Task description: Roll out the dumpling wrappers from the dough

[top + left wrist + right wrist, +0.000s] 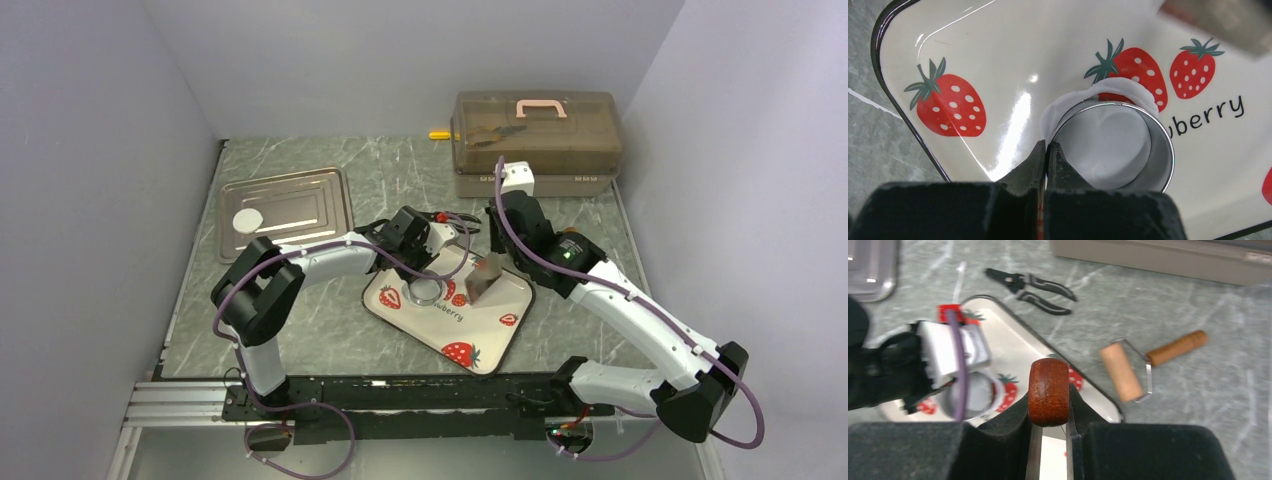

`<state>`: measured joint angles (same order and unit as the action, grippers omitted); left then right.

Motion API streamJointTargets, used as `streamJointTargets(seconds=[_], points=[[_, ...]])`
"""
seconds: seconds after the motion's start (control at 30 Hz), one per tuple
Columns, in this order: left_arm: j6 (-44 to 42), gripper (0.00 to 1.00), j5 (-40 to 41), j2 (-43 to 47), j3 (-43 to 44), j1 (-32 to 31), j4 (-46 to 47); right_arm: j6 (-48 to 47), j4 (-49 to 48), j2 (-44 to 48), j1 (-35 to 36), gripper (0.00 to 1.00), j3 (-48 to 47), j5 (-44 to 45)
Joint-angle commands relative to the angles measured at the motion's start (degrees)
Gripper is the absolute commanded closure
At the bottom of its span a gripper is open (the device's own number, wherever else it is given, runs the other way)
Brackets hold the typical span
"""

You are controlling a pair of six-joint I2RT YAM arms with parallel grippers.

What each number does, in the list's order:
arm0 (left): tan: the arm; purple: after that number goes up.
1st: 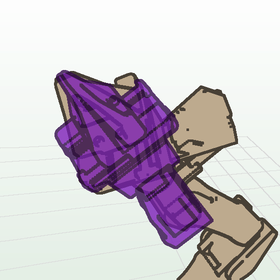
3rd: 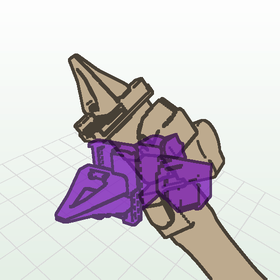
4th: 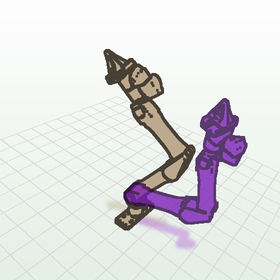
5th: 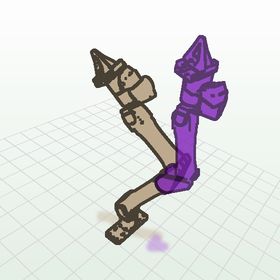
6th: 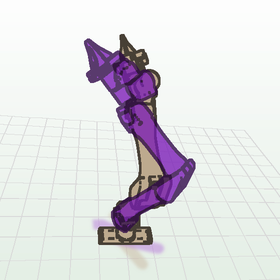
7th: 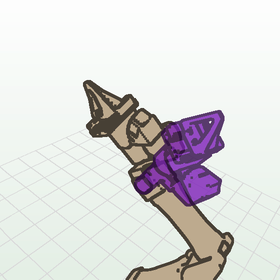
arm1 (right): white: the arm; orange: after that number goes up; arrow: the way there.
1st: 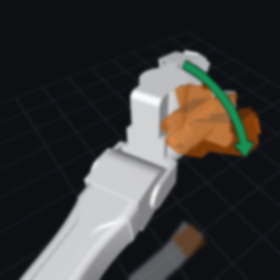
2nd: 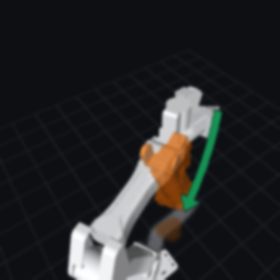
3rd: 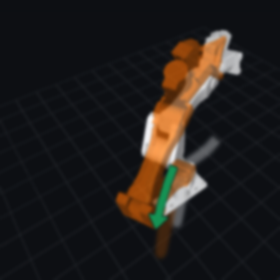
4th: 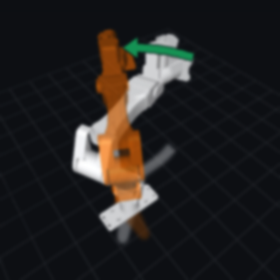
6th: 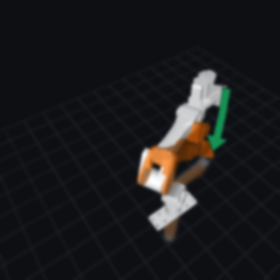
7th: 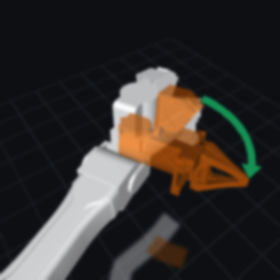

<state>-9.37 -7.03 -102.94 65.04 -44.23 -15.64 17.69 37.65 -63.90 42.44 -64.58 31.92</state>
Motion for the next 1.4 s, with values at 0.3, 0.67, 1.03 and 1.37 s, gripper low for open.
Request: streamJointTargets(seconds=[0.3, 0.67, 1.03, 1.37], points=[[0.5, 1.0, 2.4, 0.0, -0.6, 0.1, 0.8, 11.5, -15.7, -0.5, -0.6, 1.0, 3.0, -11.5], [0.1, 1.0, 2.0, -0.2, -0.7, 0.1, 0.8, 6.6, -15.6, -1.8, 1.9, 1.0, 7.4, -1.4], [-4.0, 1.0, 4.5, 0.3, -1.9, 0.3, 2.3, -5.5, -2.2, -2.4, -1.8, 1.0, 2.0, 13.3], [-7.7, 1.0, 0.5, 0.1, -0.7, 0.4, 1.5, -9.2, -2.3, 2.4, -8.4, 1.0, 0.3, 6.9]])
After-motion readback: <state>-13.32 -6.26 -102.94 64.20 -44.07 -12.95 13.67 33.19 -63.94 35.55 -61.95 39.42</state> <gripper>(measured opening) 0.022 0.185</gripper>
